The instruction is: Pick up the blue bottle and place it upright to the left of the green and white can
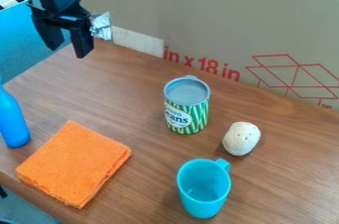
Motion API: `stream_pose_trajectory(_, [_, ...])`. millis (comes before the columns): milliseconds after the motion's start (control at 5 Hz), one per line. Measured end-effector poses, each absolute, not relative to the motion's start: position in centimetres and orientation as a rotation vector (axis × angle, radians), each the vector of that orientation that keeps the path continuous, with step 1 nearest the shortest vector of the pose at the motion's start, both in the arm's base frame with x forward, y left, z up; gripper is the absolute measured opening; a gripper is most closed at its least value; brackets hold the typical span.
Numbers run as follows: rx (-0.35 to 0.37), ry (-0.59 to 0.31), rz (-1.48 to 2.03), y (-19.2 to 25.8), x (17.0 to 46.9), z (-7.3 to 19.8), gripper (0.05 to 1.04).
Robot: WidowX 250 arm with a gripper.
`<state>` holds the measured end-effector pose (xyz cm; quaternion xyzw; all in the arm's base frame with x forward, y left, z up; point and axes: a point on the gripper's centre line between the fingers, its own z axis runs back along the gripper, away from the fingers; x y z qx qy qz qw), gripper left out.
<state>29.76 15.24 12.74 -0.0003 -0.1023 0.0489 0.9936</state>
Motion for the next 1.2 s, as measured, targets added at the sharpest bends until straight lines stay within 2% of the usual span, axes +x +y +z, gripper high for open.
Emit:
stream_pose_trajectory(200, [-0.014, -0.179, 0.098, 15.1, 29.6, 11.8, 1.001])
stream_pose_trajectory(400, [-0.027, -0.197, -0.018, 14.6, 28.2, 12.3, 1.001])
stream_pose_trajectory(600, [-0.012, -0.257, -0.075, 16.4, 25.9, 14.7, 1.001])
stream_pose_trajectory(1000, [0.004, -0.27, -0.191, 19.9, 21.2, 15.0, 1.001])
stream_pose_trajectory(1200, [-0.027, -0.28, -0.219, 20.3, 18.8, 14.9, 1.001])
